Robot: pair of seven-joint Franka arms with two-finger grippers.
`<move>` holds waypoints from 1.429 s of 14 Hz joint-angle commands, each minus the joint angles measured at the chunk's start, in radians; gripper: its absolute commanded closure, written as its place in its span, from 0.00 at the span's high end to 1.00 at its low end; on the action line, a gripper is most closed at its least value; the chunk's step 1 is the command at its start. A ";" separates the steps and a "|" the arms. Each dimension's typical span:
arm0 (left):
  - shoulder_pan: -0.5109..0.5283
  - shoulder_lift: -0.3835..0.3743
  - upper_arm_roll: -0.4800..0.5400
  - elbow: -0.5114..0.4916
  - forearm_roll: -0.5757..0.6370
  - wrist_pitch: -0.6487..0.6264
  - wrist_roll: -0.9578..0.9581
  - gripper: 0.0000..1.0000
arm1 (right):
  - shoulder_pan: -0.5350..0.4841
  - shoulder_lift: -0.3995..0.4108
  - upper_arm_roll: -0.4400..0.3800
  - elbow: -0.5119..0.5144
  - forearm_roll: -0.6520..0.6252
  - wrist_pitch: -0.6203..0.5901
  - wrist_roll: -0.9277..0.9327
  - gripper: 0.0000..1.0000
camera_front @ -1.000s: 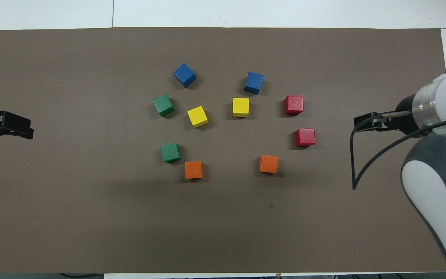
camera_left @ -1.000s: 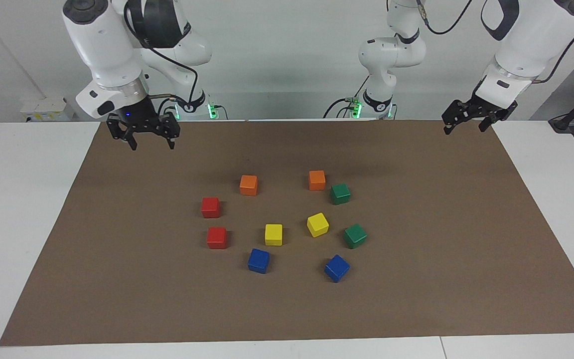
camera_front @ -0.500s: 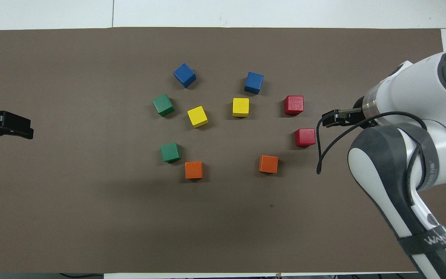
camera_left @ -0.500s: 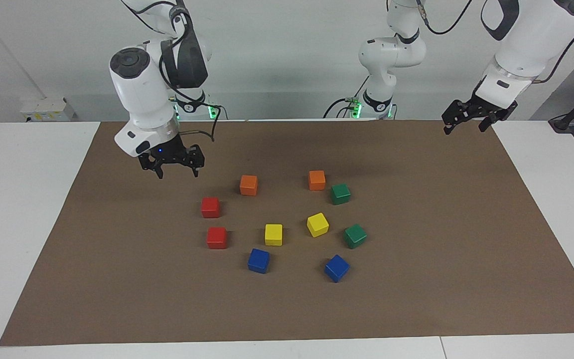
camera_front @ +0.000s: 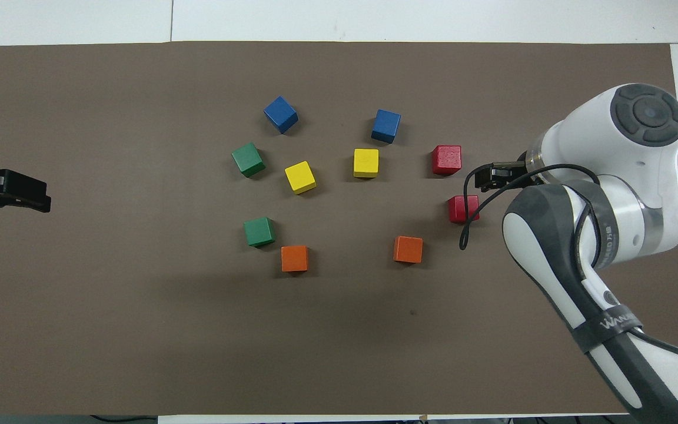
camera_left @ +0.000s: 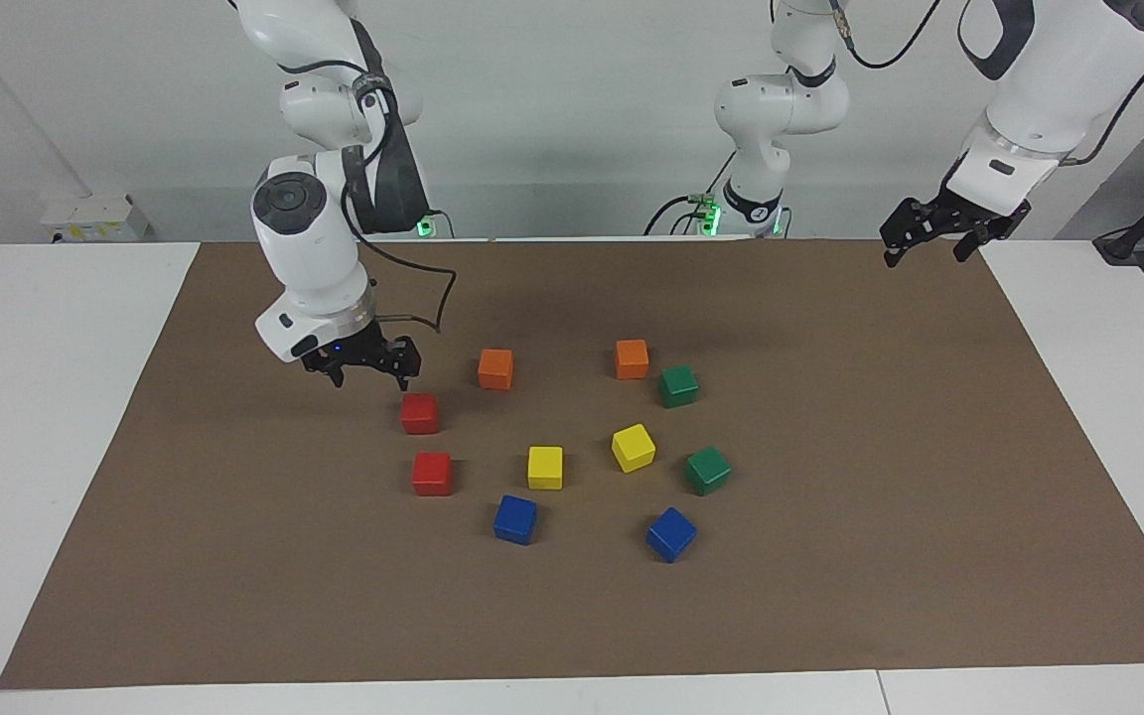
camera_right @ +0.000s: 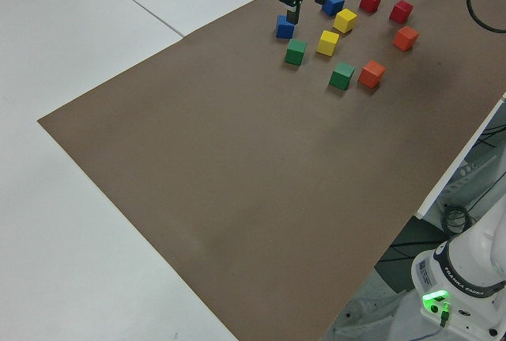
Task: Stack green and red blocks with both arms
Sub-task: 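Reach the right gripper to the red cube nearer the robot and grasp, then grasp the nearer green cube with the left gripper while the right gripper holds red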
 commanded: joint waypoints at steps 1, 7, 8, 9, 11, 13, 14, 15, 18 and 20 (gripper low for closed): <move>-0.013 -0.032 0.006 -0.028 -0.003 -0.003 0.007 1.00 | 0.032 -0.004 -0.004 -0.026 0.012 0.040 0.058 1.00; -0.071 -0.072 -0.011 -0.178 -0.038 0.151 -0.148 1.00 | 0.044 0.024 -0.004 -0.069 0.012 0.118 0.060 1.00; -0.102 -0.071 -0.011 -0.213 -0.040 0.208 -0.197 1.00 | 0.044 0.025 -0.004 -0.080 0.012 0.127 0.058 1.00; -0.128 -0.071 -0.011 -0.252 -0.040 0.257 -0.231 1.00 | 0.043 0.024 -0.004 -0.098 0.012 0.133 0.055 1.00; -0.168 -0.063 -0.011 -0.313 -0.040 0.334 -0.288 1.00 | 0.044 0.012 -0.004 -0.135 0.012 0.155 0.052 1.00; -0.203 -0.054 -0.011 -0.388 -0.040 0.445 -0.364 1.00 | 0.043 0.003 -0.004 -0.163 0.012 0.173 0.051 1.00; -0.223 -0.040 -0.011 -0.423 -0.040 0.507 -0.401 1.00 | 0.043 -0.001 -0.004 -0.170 0.012 0.182 0.049 1.00; -0.236 -0.025 -0.011 -0.448 -0.040 0.553 -0.430 1.00 | 0.043 -0.002 -0.004 -0.181 0.012 0.192 0.049 1.00; -0.253 0.044 -0.011 -0.462 -0.040 0.637 -0.463 1.00 | 0.043 0.004 -0.004 -0.192 0.012 0.208 0.041 1.00; -0.265 0.050 -0.011 -0.499 -0.040 0.699 -0.487 1.00 | 0.043 0.006 -0.004 -0.193 0.012 0.230 0.044 1.00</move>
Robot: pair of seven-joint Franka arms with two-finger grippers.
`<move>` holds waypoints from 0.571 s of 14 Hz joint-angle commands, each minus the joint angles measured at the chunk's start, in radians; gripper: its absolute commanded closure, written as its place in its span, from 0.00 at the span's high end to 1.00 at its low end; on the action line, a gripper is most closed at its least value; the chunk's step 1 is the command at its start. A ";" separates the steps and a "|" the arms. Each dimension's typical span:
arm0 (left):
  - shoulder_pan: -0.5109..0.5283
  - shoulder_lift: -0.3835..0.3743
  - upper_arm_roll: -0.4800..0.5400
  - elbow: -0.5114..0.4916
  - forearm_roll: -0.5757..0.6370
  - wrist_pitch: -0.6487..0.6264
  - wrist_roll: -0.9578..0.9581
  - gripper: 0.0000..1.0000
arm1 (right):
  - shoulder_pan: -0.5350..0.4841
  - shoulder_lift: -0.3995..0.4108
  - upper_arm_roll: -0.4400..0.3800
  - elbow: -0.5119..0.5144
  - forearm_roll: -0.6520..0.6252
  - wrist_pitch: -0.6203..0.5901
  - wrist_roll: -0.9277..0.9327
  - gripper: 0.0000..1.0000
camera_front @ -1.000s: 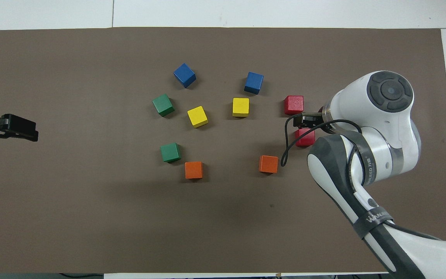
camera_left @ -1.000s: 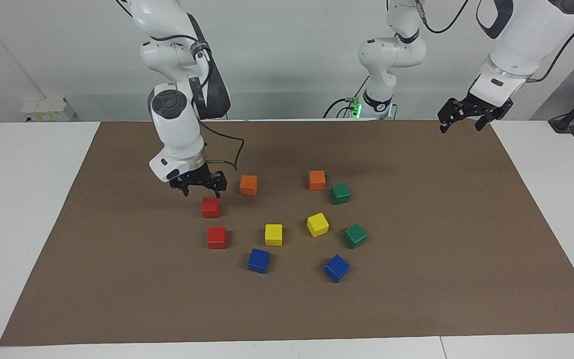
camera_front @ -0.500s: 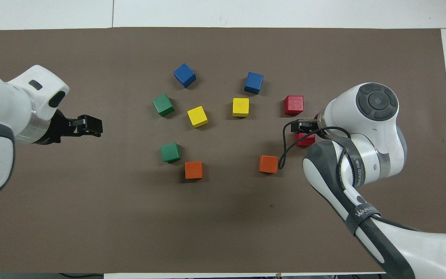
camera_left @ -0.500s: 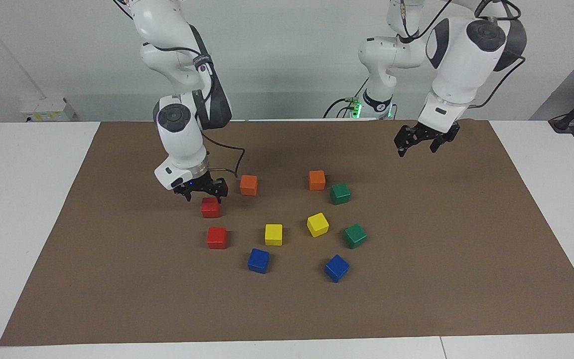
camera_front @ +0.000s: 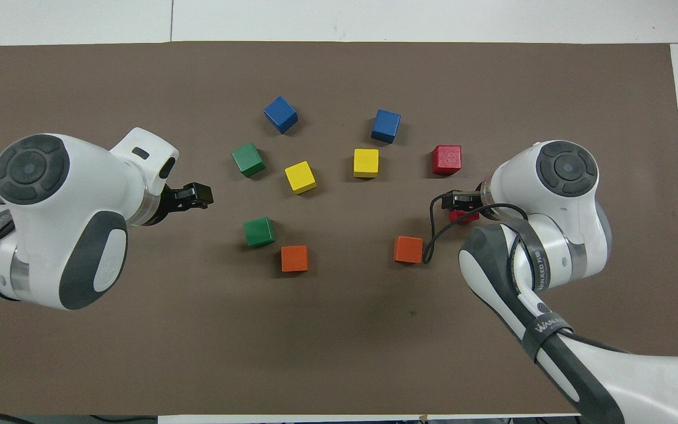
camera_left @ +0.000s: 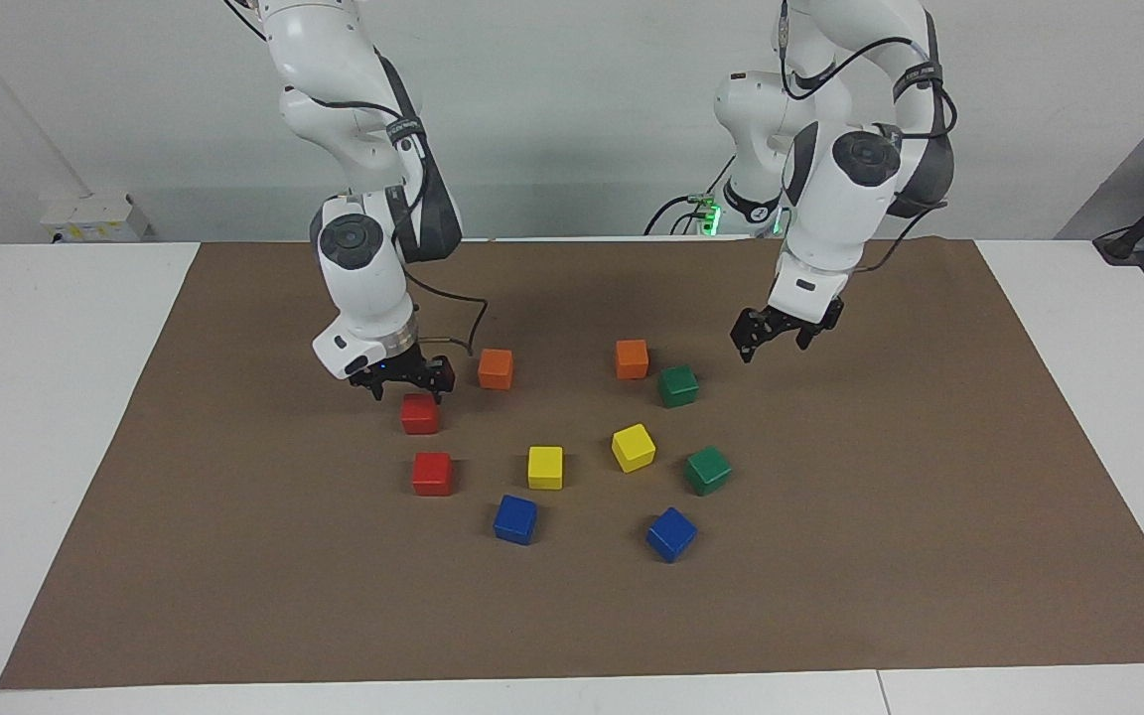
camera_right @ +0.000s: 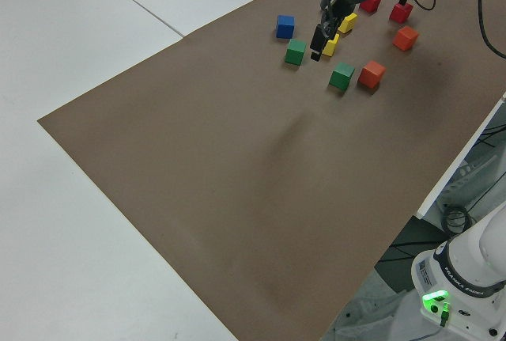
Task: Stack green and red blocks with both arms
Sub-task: 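Grasp the nearer green cube with the left gripper while the right gripper holds red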
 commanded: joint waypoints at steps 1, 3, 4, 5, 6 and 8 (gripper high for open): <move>-0.032 0.010 0.015 -0.036 -0.010 0.083 -0.048 1.00 | -0.001 -0.023 -0.001 -0.033 0.012 0.036 -0.002 1.00; -0.090 0.068 0.016 -0.018 -0.010 0.115 -0.093 1.00 | 0.000 -0.020 -0.001 -0.031 0.012 0.036 -0.002 1.00; -0.107 0.096 0.015 -0.013 -0.010 0.156 -0.131 1.00 | 0.000 -0.010 -0.001 -0.031 0.012 0.039 -0.004 1.00; -0.121 0.113 0.015 -0.012 -0.010 0.178 -0.148 1.00 | 0.000 0.000 -0.001 -0.030 0.012 0.042 -0.004 1.00; -0.135 0.127 0.015 -0.004 -0.010 0.186 -0.151 1.00 | 0.000 0.001 -0.001 -0.030 0.012 0.057 -0.006 1.00; -0.158 0.152 0.016 0.005 -0.010 0.183 -0.156 1.00 | 0.000 0.001 -0.001 -0.031 0.012 0.065 -0.006 1.00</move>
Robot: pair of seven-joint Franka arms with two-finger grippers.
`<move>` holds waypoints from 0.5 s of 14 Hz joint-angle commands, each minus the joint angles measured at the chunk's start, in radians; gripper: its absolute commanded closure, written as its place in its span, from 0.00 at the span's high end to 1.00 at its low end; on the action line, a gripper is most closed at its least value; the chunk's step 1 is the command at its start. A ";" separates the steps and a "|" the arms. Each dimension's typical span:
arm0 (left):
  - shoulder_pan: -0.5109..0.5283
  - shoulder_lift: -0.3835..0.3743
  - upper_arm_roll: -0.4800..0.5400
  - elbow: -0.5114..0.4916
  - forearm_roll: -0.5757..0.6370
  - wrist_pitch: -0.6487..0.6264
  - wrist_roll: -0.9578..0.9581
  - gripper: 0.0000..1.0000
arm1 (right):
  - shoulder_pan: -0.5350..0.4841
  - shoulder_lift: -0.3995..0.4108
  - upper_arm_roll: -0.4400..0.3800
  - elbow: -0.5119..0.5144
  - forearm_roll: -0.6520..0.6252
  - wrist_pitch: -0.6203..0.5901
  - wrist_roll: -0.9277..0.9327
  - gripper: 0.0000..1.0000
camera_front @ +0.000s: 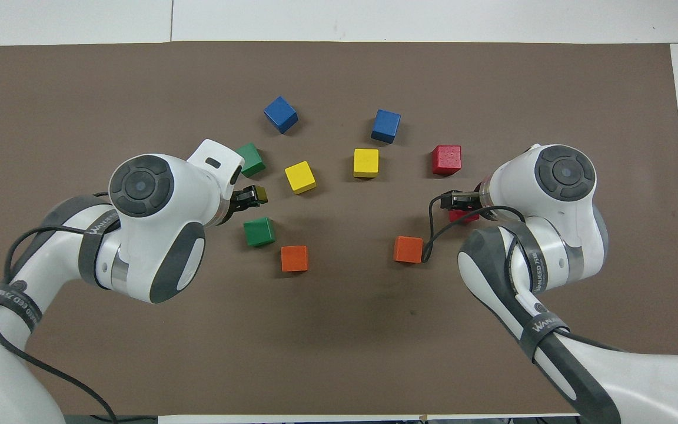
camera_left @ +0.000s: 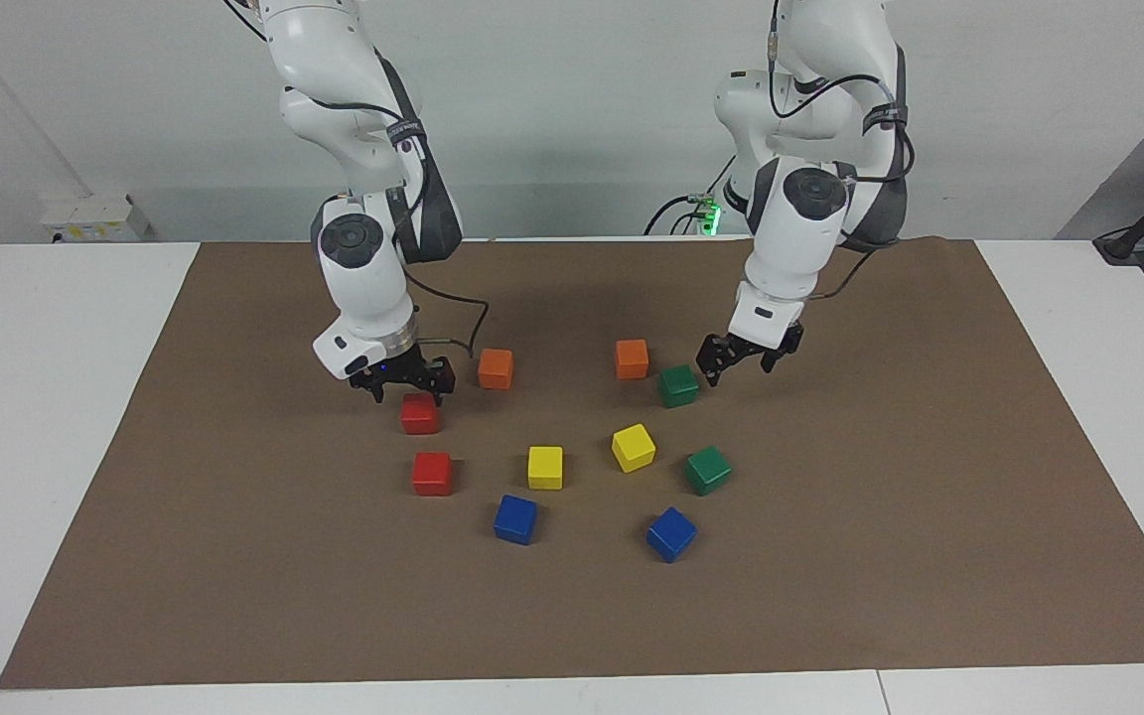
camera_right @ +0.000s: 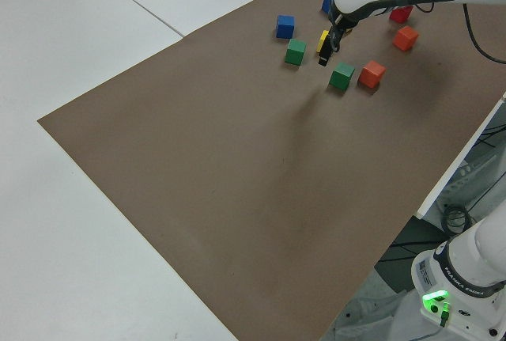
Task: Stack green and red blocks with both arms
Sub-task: 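Grasp the nearer green cube with the left gripper while the right gripper holds red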
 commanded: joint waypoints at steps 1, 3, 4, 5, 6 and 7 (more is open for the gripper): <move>-0.037 0.032 0.017 0.008 -0.010 0.013 -0.012 1.00 | 0.000 -0.003 -0.001 -0.018 0.012 0.033 -0.006 1.00; -0.055 0.053 0.017 0.003 -0.010 0.011 -0.014 1.00 | 0.002 0.011 0.000 -0.016 0.012 0.046 -0.004 1.00; -0.059 0.067 0.017 0.003 -0.010 0.014 -0.014 1.00 | 0.005 0.012 0.003 -0.016 0.012 0.058 0.001 1.00; -0.066 0.076 0.017 0.003 -0.010 0.017 -0.015 1.00 | 0.018 0.020 0.006 -0.016 0.012 0.066 0.002 1.00; -0.068 0.078 0.017 0.002 -0.010 0.017 -0.020 1.00 | 0.019 0.023 0.007 -0.016 0.014 0.070 0.004 1.00; -0.068 0.078 0.017 -0.003 -0.010 0.016 -0.023 1.00 | 0.019 0.024 0.007 -0.016 0.012 0.070 0.004 1.00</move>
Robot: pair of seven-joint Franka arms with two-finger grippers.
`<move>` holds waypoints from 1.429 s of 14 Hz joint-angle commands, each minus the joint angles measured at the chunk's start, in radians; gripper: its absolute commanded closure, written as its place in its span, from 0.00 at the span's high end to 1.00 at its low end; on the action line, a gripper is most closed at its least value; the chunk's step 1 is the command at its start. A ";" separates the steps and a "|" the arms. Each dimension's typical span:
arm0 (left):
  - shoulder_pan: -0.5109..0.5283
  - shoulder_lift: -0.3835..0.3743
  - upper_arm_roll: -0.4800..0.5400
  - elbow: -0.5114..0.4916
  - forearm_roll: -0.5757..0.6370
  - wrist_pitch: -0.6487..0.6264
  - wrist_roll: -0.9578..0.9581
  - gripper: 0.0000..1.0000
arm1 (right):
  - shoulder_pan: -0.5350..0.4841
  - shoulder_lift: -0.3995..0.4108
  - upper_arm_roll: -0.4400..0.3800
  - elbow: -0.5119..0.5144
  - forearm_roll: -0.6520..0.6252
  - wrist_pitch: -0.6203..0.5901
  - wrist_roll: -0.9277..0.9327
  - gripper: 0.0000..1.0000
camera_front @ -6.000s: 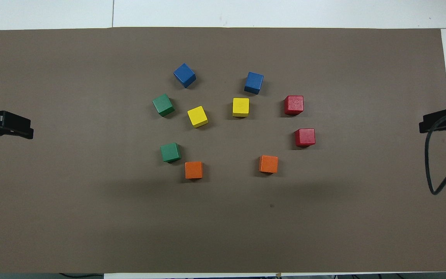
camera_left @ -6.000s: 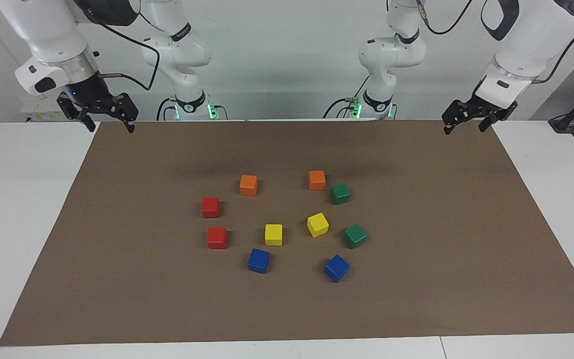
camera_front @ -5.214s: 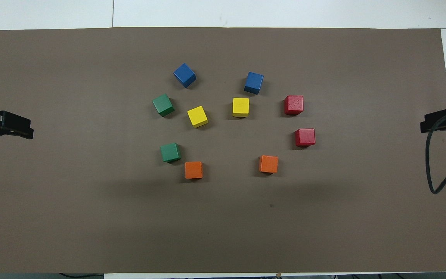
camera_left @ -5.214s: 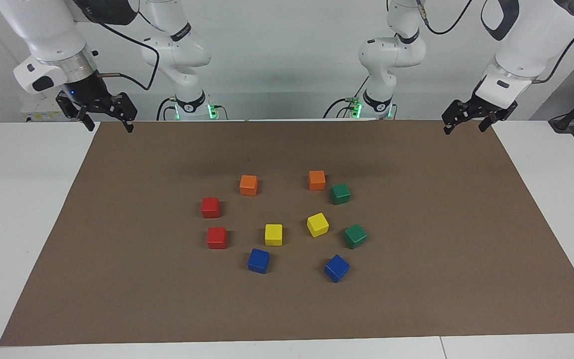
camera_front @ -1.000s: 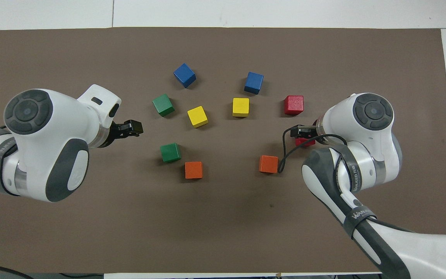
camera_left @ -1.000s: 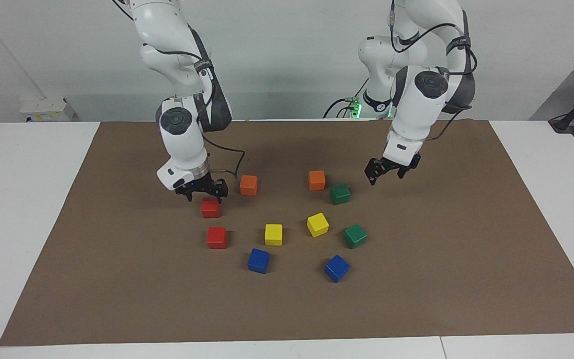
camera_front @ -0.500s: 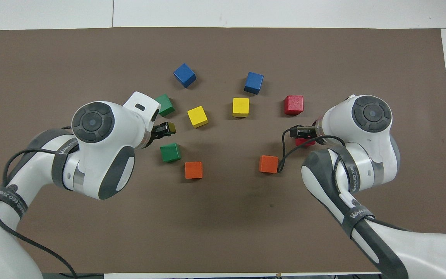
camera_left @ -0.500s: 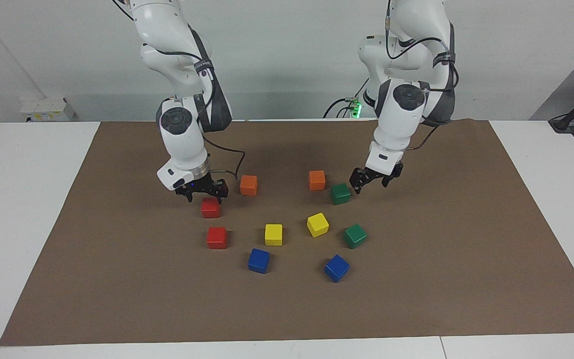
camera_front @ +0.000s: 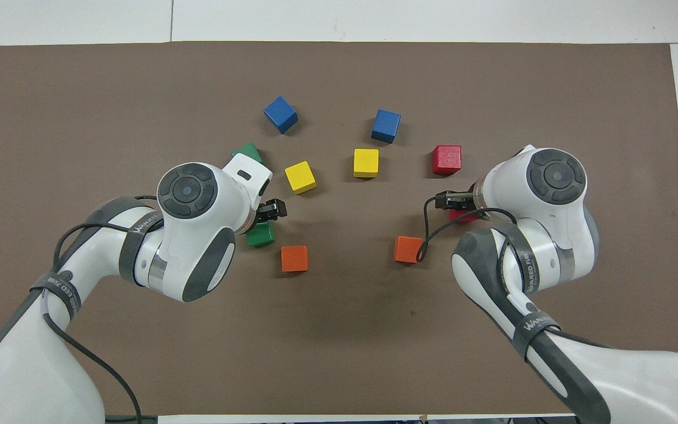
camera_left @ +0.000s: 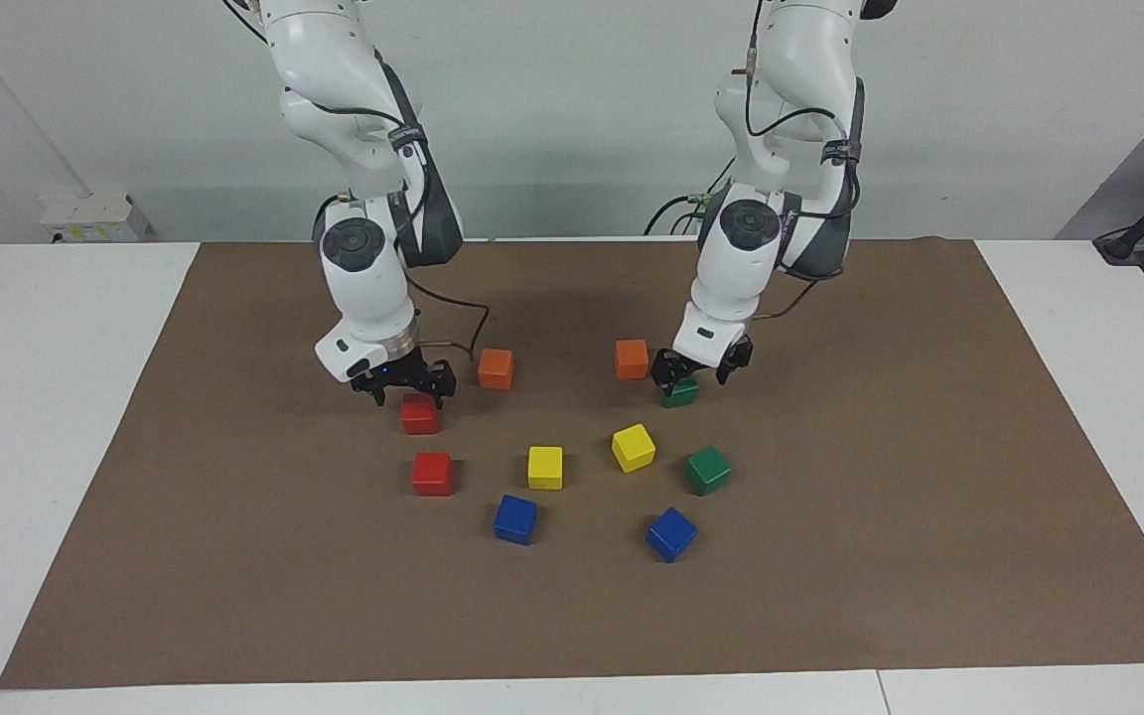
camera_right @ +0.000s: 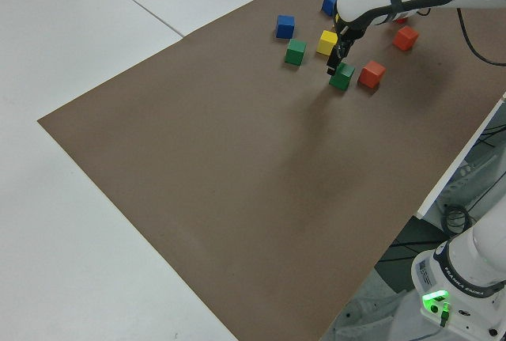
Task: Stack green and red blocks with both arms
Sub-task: 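Grasp the nearer green cube with the left gripper while the right gripper holds red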
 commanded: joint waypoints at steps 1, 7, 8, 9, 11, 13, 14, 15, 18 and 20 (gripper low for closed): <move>-0.020 0.009 0.014 -0.015 -0.010 0.016 -0.016 1.00 | 0.008 0.006 0.000 -0.012 0.012 0.034 0.002 1.00; -0.023 0.032 0.014 -0.042 -0.010 0.073 -0.094 1.00 | 0.006 0.018 -0.002 -0.014 0.014 0.047 0.007 0.95; -0.023 0.037 0.014 -0.042 -0.010 0.079 -0.106 1.00 | 0.003 0.019 -0.002 -0.014 0.014 0.063 0.005 0.95; -0.023 0.037 0.014 -0.042 -0.010 0.079 -0.108 1.00 | 0.001 0.019 0.000 -0.015 0.014 0.063 0.004 0.93; -0.033 0.038 0.014 -0.042 -0.010 0.078 -0.111 1.00 | -0.005 0.018 -0.002 -0.022 0.015 0.063 -0.002 0.92; -0.036 0.038 0.014 -0.042 -0.010 0.066 -0.131 0.60 | -0.011 0.018 -0.002 -0.025 0.015 0.064 -0.004 0.92; -0.037 0.037 0.014 -0.042 -0.010 0.047 -0.134 0.22 | -0.011 0.018 -0.002 -0.031 0.015 0.067 -0.006 0.88; -0.037 0.035 0.014 -0.036 -0.010 0.017 -0.133 0.00 | -0.011 0.018 -0.002 -0.037 0.015 0.069 -0.006 0.84; -0.014 0.024 0.016 0.030 -0.010 -0.107 -0.127 0.00 | -0.011 0.022 -0.002 -0.040 0.015 0.069 -0.006 0.81; 0.075 0.017 0.016 0.107 -0.008 -0.213 -0.099 0.00 | -0.011 0.027 -0.002 -0.051 0.015 0.083 -0.006 0.78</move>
